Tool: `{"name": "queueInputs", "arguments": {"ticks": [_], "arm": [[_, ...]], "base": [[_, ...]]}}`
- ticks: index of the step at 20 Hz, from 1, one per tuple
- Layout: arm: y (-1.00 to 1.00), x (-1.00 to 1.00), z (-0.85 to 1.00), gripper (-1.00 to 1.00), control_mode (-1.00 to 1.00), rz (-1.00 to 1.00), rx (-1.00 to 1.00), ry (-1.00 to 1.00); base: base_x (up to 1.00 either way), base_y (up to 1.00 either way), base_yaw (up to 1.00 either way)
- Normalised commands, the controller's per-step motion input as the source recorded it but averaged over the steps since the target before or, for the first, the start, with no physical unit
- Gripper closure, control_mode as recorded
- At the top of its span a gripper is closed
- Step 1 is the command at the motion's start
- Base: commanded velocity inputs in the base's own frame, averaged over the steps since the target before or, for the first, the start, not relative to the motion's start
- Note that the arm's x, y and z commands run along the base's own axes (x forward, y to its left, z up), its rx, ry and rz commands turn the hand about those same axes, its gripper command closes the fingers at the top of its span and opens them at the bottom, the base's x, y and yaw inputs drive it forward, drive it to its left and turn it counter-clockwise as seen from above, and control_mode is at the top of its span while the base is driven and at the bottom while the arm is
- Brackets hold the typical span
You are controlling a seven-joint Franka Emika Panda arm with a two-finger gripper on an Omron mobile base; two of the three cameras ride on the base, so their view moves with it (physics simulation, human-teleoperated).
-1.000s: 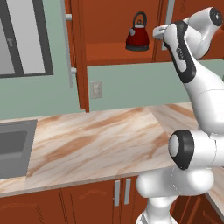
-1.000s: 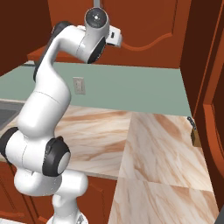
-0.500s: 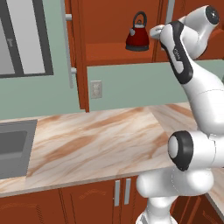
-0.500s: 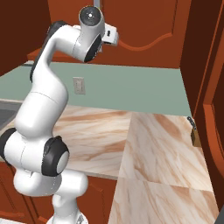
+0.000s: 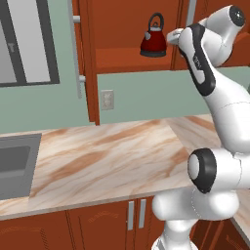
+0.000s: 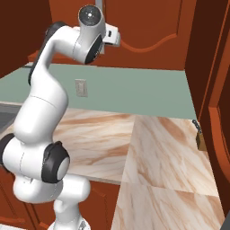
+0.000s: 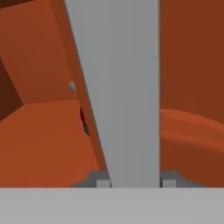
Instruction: Open the cabinet, pick the kettle from the cabinet, and place it in the sink.
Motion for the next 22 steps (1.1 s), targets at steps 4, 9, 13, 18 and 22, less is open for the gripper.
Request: {"name": "queueInputs", "arguments": {"ticks": [4, 9, 13, 18, 22], "arm": [[0.2, -0.51, 0.0, 1.0, -1.0, 0.1, 0.0, -0.05], [0.11, -0.63, 0.0, 1.0, -1.0, 0.14, 0.0, -0.11], [-0.03, -0.7, 0.0, 1.0, -1.0, 0.21, 0.0, -0.07], [-0.12, -0.72, 0.01, 1.0, -1.0, 0.23, 0.0, -0.02], [-0.2, -0.69, 0.02, 1.0, -1.0, 0.22, 0.0, 0.0]], "base": [[0.0, 0.0, 0.0], [0.0, 0.0, 0.0], [0.0, 0.0, 0.0], [0.0, 0.0, 0.0], [0.0, 0.0, 0.0]]}}
